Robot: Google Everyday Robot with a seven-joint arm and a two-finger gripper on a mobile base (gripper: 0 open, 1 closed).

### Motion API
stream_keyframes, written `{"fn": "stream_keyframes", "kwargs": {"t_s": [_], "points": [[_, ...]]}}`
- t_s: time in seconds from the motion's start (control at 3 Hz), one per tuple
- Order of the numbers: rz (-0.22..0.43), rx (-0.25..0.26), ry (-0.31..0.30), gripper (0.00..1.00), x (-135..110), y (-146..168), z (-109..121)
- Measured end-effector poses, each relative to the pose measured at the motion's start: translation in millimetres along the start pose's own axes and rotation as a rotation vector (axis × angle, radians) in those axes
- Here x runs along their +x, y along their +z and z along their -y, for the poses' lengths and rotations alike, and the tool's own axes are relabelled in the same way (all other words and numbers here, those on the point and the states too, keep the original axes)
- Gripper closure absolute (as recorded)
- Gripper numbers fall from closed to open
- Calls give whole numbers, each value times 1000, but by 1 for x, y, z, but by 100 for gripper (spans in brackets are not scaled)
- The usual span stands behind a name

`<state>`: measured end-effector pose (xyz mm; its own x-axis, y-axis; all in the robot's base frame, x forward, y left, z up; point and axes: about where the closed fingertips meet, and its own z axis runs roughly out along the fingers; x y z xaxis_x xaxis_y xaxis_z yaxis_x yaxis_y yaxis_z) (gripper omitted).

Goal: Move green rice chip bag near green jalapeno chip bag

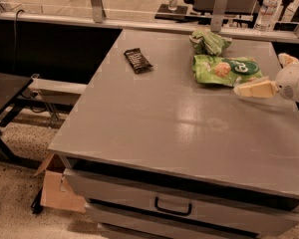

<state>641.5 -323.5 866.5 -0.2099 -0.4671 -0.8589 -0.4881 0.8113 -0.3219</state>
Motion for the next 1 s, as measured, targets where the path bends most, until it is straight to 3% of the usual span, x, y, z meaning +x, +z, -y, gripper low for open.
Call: {"fn": "stream_keyframes", "kwargs": {"t_s": [0.33, 0.67, 1.0], "points": [[31, 9, 13, 0, -7, -12, 8], [57, 51, 11, 0, -15, -37, 26], [73, 159, -22, 0, -34, -91, 58]]}}
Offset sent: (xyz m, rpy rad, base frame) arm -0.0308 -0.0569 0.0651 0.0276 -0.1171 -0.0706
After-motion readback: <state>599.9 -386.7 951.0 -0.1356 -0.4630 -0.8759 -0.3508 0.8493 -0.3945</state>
